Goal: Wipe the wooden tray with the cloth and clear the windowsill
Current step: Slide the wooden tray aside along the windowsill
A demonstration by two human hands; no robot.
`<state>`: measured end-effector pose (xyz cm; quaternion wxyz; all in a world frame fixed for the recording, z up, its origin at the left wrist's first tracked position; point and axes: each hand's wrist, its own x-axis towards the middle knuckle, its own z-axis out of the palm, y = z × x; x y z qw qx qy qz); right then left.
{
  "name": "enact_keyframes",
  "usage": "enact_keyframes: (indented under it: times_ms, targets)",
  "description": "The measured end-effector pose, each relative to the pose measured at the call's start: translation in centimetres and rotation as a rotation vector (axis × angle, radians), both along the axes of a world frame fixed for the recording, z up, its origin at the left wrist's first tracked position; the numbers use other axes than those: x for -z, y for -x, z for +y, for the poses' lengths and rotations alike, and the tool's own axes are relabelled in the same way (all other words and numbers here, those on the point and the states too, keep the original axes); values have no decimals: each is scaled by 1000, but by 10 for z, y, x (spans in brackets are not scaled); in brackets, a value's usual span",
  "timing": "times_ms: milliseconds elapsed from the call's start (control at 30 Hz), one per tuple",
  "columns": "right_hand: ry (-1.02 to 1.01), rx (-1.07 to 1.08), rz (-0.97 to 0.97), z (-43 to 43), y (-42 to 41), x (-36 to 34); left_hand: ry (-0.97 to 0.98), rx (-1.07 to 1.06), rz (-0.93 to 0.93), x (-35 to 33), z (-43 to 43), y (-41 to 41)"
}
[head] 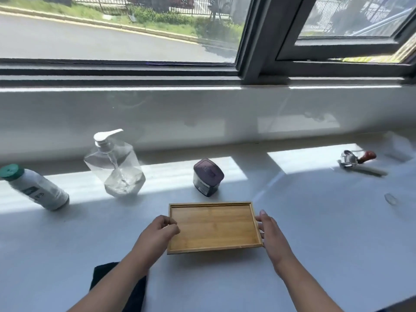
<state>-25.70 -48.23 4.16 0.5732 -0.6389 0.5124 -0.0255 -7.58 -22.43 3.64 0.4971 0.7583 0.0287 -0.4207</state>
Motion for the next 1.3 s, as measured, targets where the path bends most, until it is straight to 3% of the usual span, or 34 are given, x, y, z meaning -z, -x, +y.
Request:
enact_keyframes:
  times_ms: [367, 767, 1167, 1300]
  targets:
    - [6, 85, 4, -187, 47, 7, 2, 58, 27, -10, -196, 45]
    - [-27, 23, -108, -314, -72, 17, -55, -103, -108, -5, -336, -48]
    - [33, -12, -129, -345, -145, 44, -247, -165, -179, 32, -383, -103]
    - [292, -82, -176, -323, -132, 39, -273, -90, -304, 17, -369, -97]
